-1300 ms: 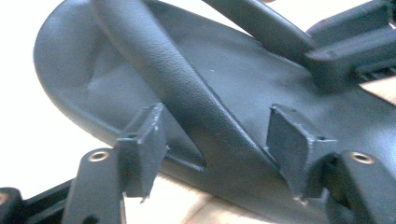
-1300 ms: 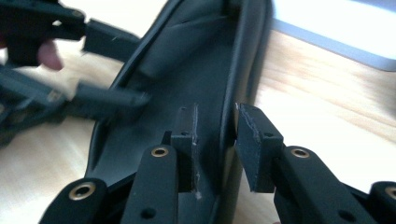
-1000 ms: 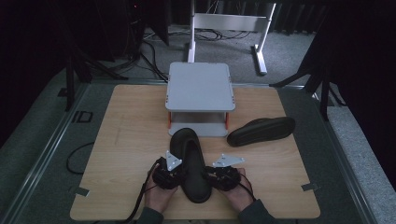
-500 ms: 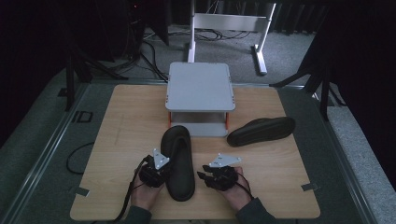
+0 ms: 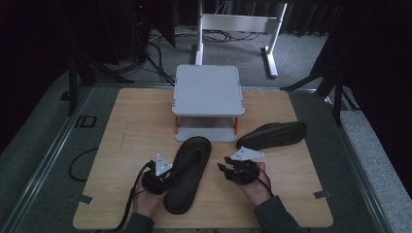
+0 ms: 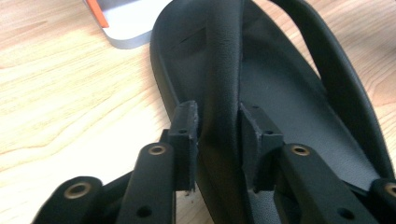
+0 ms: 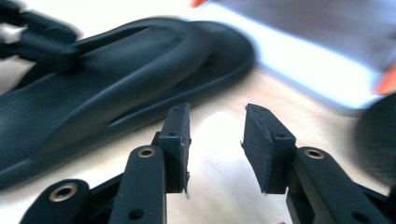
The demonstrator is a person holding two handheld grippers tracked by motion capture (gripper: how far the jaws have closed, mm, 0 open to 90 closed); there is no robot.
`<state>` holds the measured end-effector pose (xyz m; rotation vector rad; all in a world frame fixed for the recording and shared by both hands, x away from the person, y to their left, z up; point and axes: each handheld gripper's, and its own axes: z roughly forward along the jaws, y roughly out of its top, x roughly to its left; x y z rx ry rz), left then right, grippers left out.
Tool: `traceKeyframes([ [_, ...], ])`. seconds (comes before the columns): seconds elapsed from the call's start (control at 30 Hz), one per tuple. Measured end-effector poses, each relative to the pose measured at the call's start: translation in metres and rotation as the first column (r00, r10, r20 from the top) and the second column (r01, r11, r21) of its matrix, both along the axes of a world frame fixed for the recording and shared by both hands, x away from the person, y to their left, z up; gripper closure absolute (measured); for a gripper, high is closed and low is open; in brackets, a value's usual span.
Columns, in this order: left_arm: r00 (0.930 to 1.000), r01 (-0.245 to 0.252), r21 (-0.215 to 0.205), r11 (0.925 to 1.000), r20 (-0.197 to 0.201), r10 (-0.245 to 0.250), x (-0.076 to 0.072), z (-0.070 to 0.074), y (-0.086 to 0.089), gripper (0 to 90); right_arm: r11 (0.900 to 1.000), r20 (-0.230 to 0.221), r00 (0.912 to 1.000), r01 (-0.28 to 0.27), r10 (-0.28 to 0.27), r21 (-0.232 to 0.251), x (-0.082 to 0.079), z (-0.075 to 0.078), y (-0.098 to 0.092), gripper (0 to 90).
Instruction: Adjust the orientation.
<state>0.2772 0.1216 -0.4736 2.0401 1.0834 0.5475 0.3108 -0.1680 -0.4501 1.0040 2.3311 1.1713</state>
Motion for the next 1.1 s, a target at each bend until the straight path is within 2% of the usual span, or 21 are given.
traceKeyframes([
  [0.17,0.9999,0.003,-0.017,0.9999,-0.011,-0.004,-0.001,0.001,0.0,63.7,0.996,0.042,0.995,0.092,-0.091,-0.012,0.018,0.013,-0.023,56.8],
  [0.4,0.9999,-0.016,-0.018,0.9997,-0.004,0.016,-0.006,0.0,0.003,56.0,0.977,0.102,0.9724,0.213,-0.209,-0.027,0.051,0.035,-0.052,53.9],
  [0.43,0.9999,-0.016,-0.018,0.9997,-0.004,0.016,-0.006,0.0,0.003,55.3,0.977,0.102,0.9724,0.213,-0.209,-0.027,0.051,0.035,-0.052,53.9],
  [0.47,0.9999,-0.016,-0.024,0.9996,-0.001,0.016,-0.007,0.001,0.005,55.3,0.973,0.11,0.9676,0.231,-0.227,-0.025,0.056,0.038,-0.056,53.5],
  [0.5,0.9999,-0.015,-0.026,0.9996,-0.002,0.015,-0.008,0.001,0.006,54.5,0.963,0.124,0.9565,0.269,-0.264,-0.021,0.066,0.045,-0.065,52.8],
  [0.6,0.9998,-0.02,-0.03,0.9994,0.003,0.02,-0.008,0.001,0.007,53.3,0.949,0.125,0.9428,0.314,-0.309,-0.02,0.081,0.053,-0.079,51.5],
  [0.67,0.9998,-0.02,-0.029,0.9994,0.006,0.021,-0.009,0.002,0.008,52.4,0.937,0.122,0.9315,0.348,-0.343,-0.022,0.092,0.056,-0.088,51.1],
  [0.73,0.9998,-0.018,-0.029,0.9994,0.009,0.018,-0.01,0.002,0.008,51.7,0.92,0.122,0.9152,0.39,-0.384,-0.028,0.103,0.057,-0.096,50.0],
  [0.83,0.9997,-0.02,-0.029,0.9994,0.011,0.02,-0.01,0.002,0.008,51.0,0.902,0.129,0.898,0.429,-0.421,-0.048,0.114,0.059,-0.106,48.9],
  [0.97,0.9998,-0.018,-0.029,0.9994,0.009,0.018,-0.01,0.002,0.008,50.6,0.887,0.103,0.8894,0.454,-0.445,-0.087,0.125,0.056,-0.118,47.5],
  [1.03,0.9998,-0.017,-0.029,0.9994,0.007,0.017,-0.01,0.002,0.007,50.5,0.886,0.093,0.8914,0.452,-0.444,-0.105,0.125,0.052,-0.121,47.2],
  [1.1,0.9998,-0.018,-0.028,0.9995,0.006,0.018,-0.01,0.001,0.006,50.4,0.891,0.08,0.8979,0.44,-0.433,-0.113,0.122,0.049,-0.124,47.2],
])
